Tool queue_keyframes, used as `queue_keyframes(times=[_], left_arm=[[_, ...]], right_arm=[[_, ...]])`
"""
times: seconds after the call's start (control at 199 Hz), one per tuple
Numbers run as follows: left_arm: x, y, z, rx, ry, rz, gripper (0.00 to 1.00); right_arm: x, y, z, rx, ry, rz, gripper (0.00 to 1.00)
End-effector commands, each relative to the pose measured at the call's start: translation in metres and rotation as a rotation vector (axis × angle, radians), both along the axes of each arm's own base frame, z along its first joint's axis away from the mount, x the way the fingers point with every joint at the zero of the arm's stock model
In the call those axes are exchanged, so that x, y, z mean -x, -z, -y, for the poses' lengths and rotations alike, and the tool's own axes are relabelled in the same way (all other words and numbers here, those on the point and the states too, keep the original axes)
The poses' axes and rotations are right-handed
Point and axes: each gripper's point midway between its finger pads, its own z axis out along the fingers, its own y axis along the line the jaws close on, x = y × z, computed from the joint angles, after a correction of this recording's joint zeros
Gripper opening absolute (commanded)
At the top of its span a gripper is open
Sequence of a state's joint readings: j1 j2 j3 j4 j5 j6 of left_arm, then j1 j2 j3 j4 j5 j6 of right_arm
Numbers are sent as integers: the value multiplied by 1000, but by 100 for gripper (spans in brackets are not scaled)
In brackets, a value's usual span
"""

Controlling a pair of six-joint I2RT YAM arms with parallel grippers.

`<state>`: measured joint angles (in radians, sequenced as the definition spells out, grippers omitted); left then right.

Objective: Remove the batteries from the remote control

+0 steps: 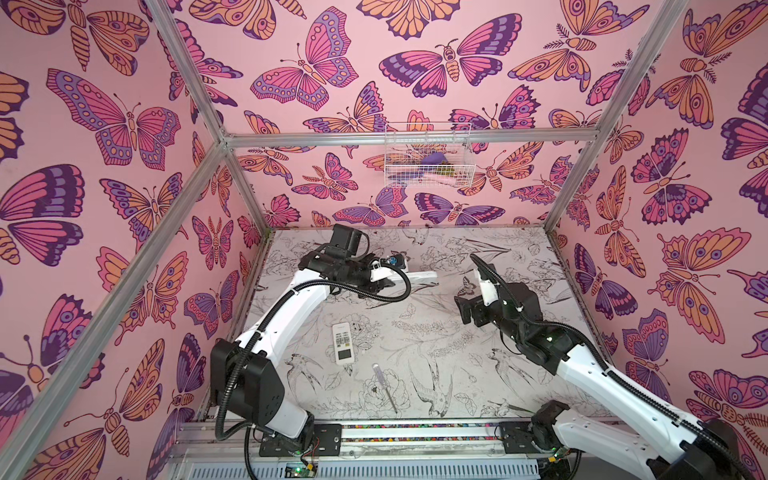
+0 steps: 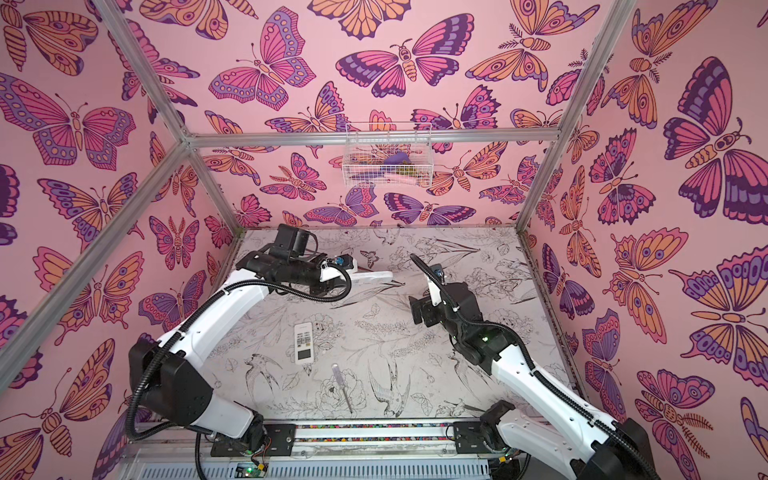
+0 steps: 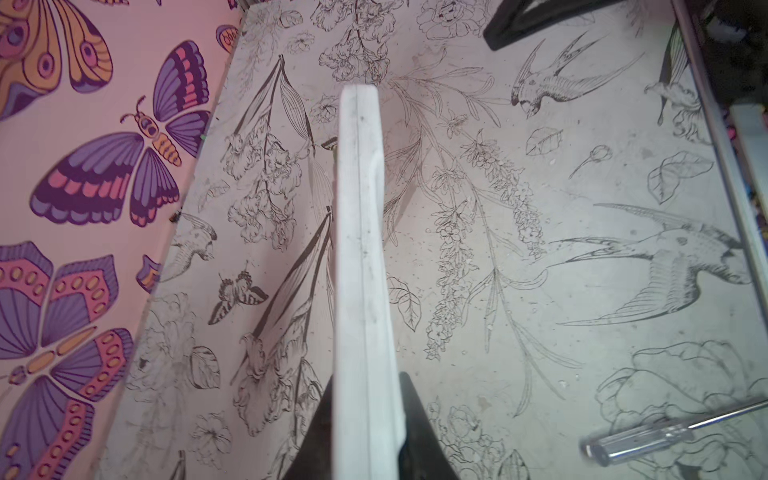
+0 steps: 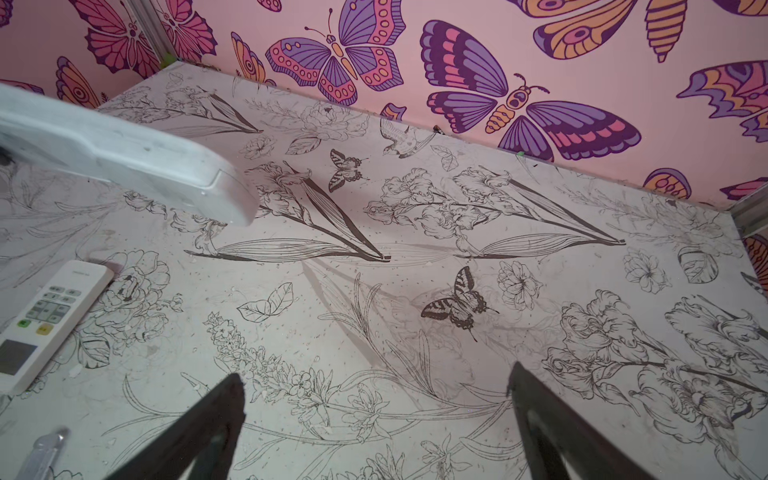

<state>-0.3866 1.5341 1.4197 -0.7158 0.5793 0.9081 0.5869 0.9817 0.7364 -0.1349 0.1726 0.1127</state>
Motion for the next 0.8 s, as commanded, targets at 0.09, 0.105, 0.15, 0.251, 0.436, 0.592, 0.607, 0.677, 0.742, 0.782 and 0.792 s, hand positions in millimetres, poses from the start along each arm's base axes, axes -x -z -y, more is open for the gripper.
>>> queue_keyframes(times=[0.09,0.105,0.15,0.251,0.436,0.592,0.607,0.677,0.742,0.782,0.792], left_arm=[[9,-4,-1,107,-228,-305,0],[9,-4,-2,112,-244,-323,0],[10,-1,-3,123,-283,-367,0],[15,6,-4,141,-333,-451,0],[21,20,1,178,-392,-610,0],[31,35,9,242,-389,-711,0],[31,37,9,243,-393,-717,0],[36,49,8,240,-398,-735,0],[40,63,7,245,-411,-755,0],[40,68,6,259,-423,-768,0],[40,69,6,264,-425,-770,0]], right_arm=[[-4,-22,-1,-119,30,26,100],[-4,-23,-1,-122,32,24,100],[-3,-22,-2,-131,32,7,100],[-1,-16,-6,-163,20,-23,100],[1,-8,-12,-232,4,-82,100],[0,3,-17,-338,-12,-163,100],[0,5,-17,-349,-11,-176,100],[0,14,-18,-396,-13,-224,100],[1,24,-23,-415,-32,-250,100],[2,29,-27,-420,-52,-267,100],[2,30,-28,-421,-56,-273,100]])
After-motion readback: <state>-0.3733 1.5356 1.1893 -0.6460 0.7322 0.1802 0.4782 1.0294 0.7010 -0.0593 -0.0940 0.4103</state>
